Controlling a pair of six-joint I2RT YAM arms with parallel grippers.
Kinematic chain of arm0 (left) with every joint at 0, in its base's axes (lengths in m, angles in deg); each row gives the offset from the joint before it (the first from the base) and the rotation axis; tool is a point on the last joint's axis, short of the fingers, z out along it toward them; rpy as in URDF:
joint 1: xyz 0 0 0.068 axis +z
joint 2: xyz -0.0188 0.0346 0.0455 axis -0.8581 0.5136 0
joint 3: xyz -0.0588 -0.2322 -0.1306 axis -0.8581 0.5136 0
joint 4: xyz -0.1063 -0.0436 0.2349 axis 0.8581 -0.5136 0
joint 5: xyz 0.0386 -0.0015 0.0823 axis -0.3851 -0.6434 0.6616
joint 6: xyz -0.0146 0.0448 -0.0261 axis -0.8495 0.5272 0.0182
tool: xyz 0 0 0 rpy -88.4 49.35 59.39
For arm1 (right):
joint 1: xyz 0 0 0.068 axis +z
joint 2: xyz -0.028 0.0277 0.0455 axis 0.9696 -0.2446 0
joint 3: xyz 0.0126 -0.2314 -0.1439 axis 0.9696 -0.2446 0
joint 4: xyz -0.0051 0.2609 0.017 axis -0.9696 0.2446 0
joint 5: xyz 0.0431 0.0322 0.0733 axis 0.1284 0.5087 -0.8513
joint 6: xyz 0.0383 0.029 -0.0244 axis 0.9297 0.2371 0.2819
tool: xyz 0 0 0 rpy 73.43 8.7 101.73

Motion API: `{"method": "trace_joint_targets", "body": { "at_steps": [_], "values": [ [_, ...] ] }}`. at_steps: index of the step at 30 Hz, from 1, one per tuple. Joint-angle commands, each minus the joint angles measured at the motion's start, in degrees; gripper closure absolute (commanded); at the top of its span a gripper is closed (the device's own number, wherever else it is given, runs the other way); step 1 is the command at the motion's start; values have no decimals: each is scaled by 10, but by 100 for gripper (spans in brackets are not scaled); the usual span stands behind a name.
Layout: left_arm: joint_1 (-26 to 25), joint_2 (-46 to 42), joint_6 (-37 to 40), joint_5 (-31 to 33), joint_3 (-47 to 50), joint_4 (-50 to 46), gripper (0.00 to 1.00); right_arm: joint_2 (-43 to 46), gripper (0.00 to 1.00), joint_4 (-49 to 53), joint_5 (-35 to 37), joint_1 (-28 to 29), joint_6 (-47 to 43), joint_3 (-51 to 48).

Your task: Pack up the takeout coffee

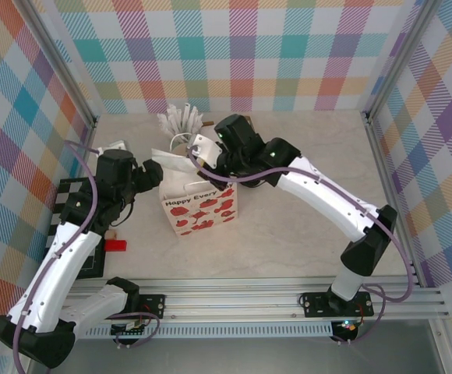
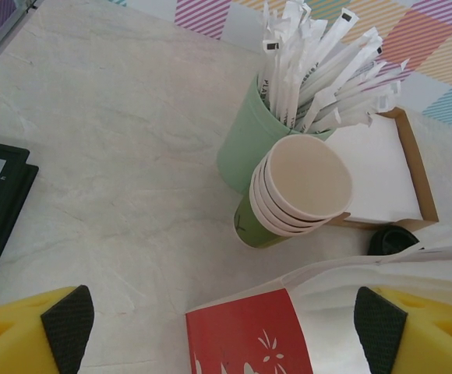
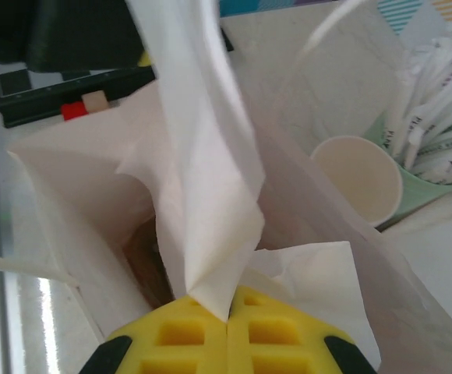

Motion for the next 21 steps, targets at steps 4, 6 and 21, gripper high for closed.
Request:
{"method": "trace_joint_targets", "body": {
  "at_steps": [4, 6, 21],
  "values": [
    [6, -38, -40, 27, 30, 38, 12, -82, 100, 164, -80, -4, 3, 131],
    [6, -50, -41, 37, 33, 38, 9, -112, 100, 203, -94, -8, 3, 175],
    [6, -48, -46, 65, 36, 9, 0, -258, 79, 305, -106, -24, 85, 392]
  ]
}}
